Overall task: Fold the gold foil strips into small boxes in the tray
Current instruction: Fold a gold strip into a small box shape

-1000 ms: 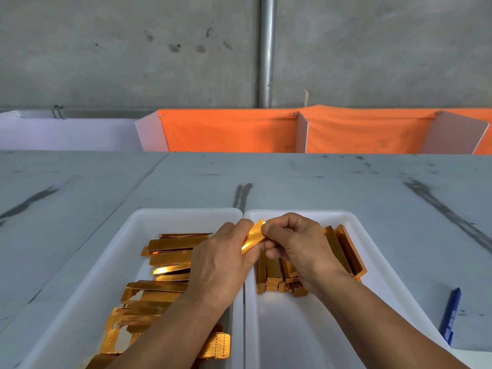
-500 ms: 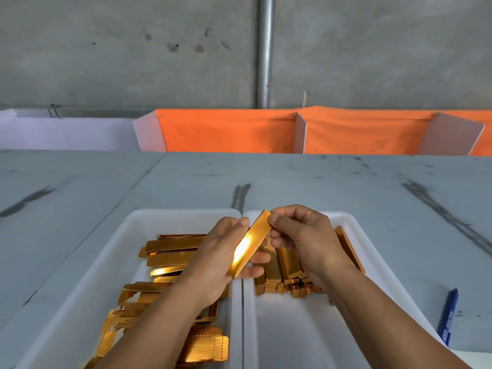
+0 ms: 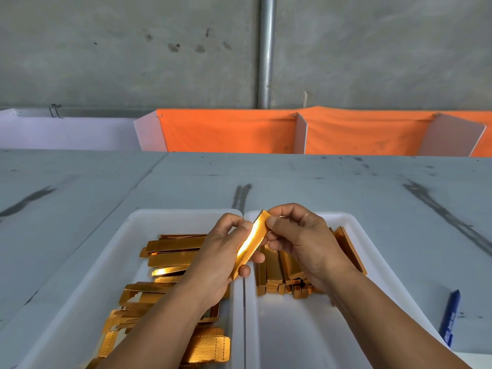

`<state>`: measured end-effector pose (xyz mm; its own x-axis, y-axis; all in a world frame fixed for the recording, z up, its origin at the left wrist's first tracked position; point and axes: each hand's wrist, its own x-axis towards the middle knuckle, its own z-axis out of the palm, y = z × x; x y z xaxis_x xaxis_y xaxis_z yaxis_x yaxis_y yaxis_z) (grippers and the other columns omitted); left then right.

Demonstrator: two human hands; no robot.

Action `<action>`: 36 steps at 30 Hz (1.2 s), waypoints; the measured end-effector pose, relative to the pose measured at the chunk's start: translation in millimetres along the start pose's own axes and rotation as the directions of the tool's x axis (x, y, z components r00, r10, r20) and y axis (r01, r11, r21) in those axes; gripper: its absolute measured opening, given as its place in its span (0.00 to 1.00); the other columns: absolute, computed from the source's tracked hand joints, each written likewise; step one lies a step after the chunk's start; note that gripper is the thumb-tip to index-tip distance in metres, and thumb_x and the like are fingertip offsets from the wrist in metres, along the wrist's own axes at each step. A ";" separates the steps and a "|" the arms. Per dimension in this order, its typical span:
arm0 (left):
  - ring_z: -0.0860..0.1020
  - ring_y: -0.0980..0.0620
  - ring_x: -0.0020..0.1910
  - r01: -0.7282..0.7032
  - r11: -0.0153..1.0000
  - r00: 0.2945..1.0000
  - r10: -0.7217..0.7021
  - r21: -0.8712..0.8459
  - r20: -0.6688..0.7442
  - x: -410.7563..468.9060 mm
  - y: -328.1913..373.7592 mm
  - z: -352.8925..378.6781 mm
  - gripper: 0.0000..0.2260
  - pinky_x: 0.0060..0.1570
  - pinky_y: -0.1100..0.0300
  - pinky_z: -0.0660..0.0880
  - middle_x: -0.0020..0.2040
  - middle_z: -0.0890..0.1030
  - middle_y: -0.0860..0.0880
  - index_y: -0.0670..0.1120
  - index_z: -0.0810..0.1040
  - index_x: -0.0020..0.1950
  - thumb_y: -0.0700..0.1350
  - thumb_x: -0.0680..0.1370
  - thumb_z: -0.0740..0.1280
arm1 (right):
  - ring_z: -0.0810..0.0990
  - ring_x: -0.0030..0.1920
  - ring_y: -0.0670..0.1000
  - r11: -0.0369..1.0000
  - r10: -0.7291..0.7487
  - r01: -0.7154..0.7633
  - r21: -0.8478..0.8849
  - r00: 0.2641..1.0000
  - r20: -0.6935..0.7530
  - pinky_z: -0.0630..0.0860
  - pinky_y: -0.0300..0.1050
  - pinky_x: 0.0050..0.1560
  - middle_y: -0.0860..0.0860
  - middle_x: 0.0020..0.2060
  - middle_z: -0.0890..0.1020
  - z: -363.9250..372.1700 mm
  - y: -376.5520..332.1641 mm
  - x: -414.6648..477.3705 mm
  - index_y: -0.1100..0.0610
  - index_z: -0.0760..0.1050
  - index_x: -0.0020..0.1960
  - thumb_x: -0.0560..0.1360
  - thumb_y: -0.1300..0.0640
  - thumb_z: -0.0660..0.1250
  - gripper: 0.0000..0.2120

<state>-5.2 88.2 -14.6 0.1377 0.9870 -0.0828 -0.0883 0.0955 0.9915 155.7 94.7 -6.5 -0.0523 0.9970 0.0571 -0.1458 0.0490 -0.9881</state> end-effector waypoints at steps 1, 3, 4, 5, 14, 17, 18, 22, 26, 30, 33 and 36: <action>0.84 0.46 0.40 -0.002 1.000 1.000 0.002 0.002 -0.002 0.2 0.1 0.3 0.04 0.27 0.62 0.72 0.46 0.82 0.44 0.51 0.75 0.52 0.49 0.80 0.64 | 0.85 0.35 0.49 1.000 -0.003 0.003 -0.006 1.000 0.009 0.79 0.38 0.36 0.54 0.35 0.84 0.1 0.3 0.2 0.59 0.80 0.51 0.77 0.64 0.69 0.04; 0.83 0.47 0.39 -0.004 1.000 1.000 0.004 0.008 -0.001 0.1 0.2 1.2 0.04 0.27 0.62 0.72 0.47 0.82 0.44 0.51 0.75 0.52 0.50 0.80 0.63 | 0.85 0.35 0.49 1.000 -0.010 0.011 -0.015 1.000 0.013 0.79 0.37 0.36 0.54 0.35 0.85 -0.4 0.6 0.5 0.59 0.80 0.51 0.77 0.65 0.69 0.05; 0.83 0.47 0.39 -0.004 1.000 1.000 0.004 0.010 0.000 -0.1 0.3 1.5 0.04 0.27 0.62 0.72 0.49 0.81 0.43 0.51 0.75 0.52 0.50 0.80 0.63 | 0.85 0.34 0.48 1.000 -0.015 0.015 -0.015 1.000 0.010 0.79 0.37 0.36 0.54 0.35 0.85 -1.0 0.7 0.5 0.59 0.80 0.51 0.77 0.65 0.69 0.05; 0.83 0.47 0.39 -0.005 1.000 1.000 0.005 0.010 0.000 -0.1 0.2 1.7 0.05 0.27 0.62 0.72 0.50 0.81 0.43 0.51 0.75 0.53 0.50 0.80 0.63 | 0.85 0.34 0.48 1.000 -0.018 0.018 -0.013 1.000 0.006 0.80 0.37 0.36 0.54 0.35 0.85 -1.2 1.0 0.6 0.59 0.80 0.51 0.77 0.65 0.69 0.05; 0.84 0.45 0.44 0.011 0.991 1.000 -0.011 -0.131 -0.003 1.9 -0.6 -0.9 0.08 0.32 0.59 0.75 0.51 0.83 0.42 0.50 0.75 0.56 0.51 0.79 0.65 | 0.80 0.35 0.50 0.996 0.071 -0.071 -0.044 0.997 0.000 0.79 0.42 0.37 0.58 0.43 0.85 2.9 1.1 0.6 0.58 0.76 0.57 0.76 0.56 0.71 0.11; 0.84 0.44 0.45 0.012 0.990 1.000 -0.012 -0.142 0.007 2.3 -2.1 -1.0 0.07 0.34 0.58 0.77 0.52 0.82 0.42 0.51 0.76 0.53 0.51 0.78 0.65 | 0.80 0.36 0.50 0.996 0.054 -0.053 -0.074 0.999 0.009 0.79 0.42 0.38 0.55 0.39 0.85 3.6 3.0 0.7 0.61 0.76 0.55 0.77 0.60 0.71 0.09; 0.84 0.44 0.45 0.011 0.989 1.000 -0.009 -0.147 0.015 2.5 -2.1 -0.6 0.07 0.35 0.57 0.78 0.52 0.82 0.42 0.51 0.76 0.52 0.51 0.78 0.66 | 0.80 0.37 0.50 0.996 0.046 -0.046 -0.074 0.999 0.002 0.79 0.42 0.38 0.54 0.38 0.85 3.4 3.2 1.0 0.62 0.76 0.55 0.76 0.60 0.71 0.09; 0.84 0.42 0.47 -0.006 0.988 0.998 0.016 -0.155 0.064 4.1 -1.8 -0.2 0.12 0.45 0.48 0.81 0.53 0.82 0.41 0.48 0.75 0.54 0.53 0.76 0.66 | 0.80 0.36 0.50 0.997 0.039 -0.041 -0.071 0.999 -0.026 0.79 0.41 0.37 0.55 0.37 0.84 2.2 2.7 2.3 0.62 0.77 0.53 0.76 0.61 0.70 0.07; 0.81 0.43 0.48 -0.059 0.998 0.998 0.059 0.003 0.019 5.6 -2.9 0.2 0.08 0.46 0.51 0.80 0.51 0.80 0.42 0.49 0.78 0.51 0.51 0.76 0.68 | 0.77 0.32 0.48 0.998 0.051 -0.053 -0.035 0.997 -0.058 0.76 0.40 0.33 0.54 0.34 0.80 -2.0 1.0 4.6 0.61 0.78 0.52 0.76 0.61 0.70 0.06; 0.83 0.49 0.46 -0.093 0.993 0.994 0.097 0.071 -0.050 6.1 -6.2 0.2 0.05 0.40 0.58 0.79 0.48 0.82 0.47 0.49 0.80 0.50 0.47 0.75 0.70 | 0.78 0.34 0.49 0.997 0.053 -0.054 -0.048 0.998 -0.029 0.77 0.41 0.35 0.55 0.36 0.80 -2.8 1.4 3.9 0.58 0.80 0.55 0.76 0.57 0.70 0.09; 0.83 0.51 0.45 -0.114 0.992 0.985 0.121 0.062 -0.122 7.0 -6.1 -1.1 0.06 0.43 0.56 0.81 0.45 0.84 0.50 0.48 0.80 0.51 0.47 0.76 0.69 | 0.80 0.37 0.49 0.993 0.096 -0.091 -0.074 0.994 0.058 0.78 0.42 0.37 0.53 0.40 0.83 -2.7 1.1 3.2 0.55 0.79 0.58 0.76 0.54 0.71 0.11; 0.84 0.52 0.44 -0.125 0.991 0.981 0.130 0.046 -0.145 8.2 -7.0 -0.9 0.05 0.42 0.57 0.81 0.43 0.84 0.51 0.47 0.79 0.51 0.46 0.77 0.69 | 0.82 0.36 0.48 0.982 0.140 -0.119 -0.147 0.980 0.144 0.79 0.41 0.37 0.52 0.36 0.83 0.2 2.1 1.7 0.54 0.78 0.59 0.76 0.58 0.72 0.13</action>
<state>-4.3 95.7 -22.2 -0.0197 0.9992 0.0335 -0.0589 -0.0346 0.9977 155.1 96.5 -8.4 -0.2140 0.9748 -0.0622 0.0082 -0.0618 -0.9981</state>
